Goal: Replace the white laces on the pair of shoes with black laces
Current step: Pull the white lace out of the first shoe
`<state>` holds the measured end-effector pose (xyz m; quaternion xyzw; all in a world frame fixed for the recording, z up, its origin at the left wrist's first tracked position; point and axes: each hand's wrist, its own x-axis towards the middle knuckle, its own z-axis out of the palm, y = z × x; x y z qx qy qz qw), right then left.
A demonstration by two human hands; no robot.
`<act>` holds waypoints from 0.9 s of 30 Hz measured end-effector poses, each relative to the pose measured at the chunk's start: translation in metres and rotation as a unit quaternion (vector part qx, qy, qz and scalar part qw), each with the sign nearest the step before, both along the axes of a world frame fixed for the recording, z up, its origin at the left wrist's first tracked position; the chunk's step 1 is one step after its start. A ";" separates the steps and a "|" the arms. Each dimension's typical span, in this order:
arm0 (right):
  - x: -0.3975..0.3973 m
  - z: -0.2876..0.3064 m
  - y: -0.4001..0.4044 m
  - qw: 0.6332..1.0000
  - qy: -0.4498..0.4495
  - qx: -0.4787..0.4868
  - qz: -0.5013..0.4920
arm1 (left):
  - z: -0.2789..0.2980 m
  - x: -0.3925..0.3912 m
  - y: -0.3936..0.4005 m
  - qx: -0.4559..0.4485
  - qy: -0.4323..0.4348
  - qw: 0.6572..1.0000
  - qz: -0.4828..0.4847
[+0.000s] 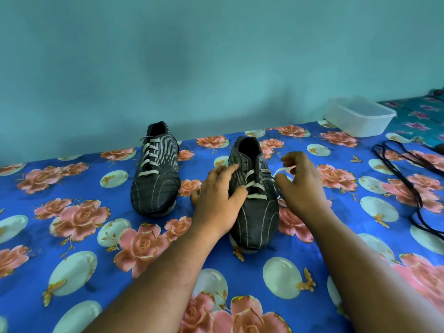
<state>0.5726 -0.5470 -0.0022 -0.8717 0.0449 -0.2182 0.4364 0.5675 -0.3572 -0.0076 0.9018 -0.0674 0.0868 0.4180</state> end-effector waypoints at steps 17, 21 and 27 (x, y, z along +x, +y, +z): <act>-0.005 -0.003 0.021 0.987 0.094 -0.063 0.110 | -0.004 0.013 0.010 -0.072 -0.128 0.988 0.040; -0.010 0.002 0.024 0.985 0.081 -0.110 0.103 | -0.001 0.012 0.006 -0.048 -0.154 0.986 0.052; -0.012 0.003 0.025 0.970 0.090 -0.147 0.172 | -0.001 0.019 0.009 -0.052 -0.081 0.993 0.068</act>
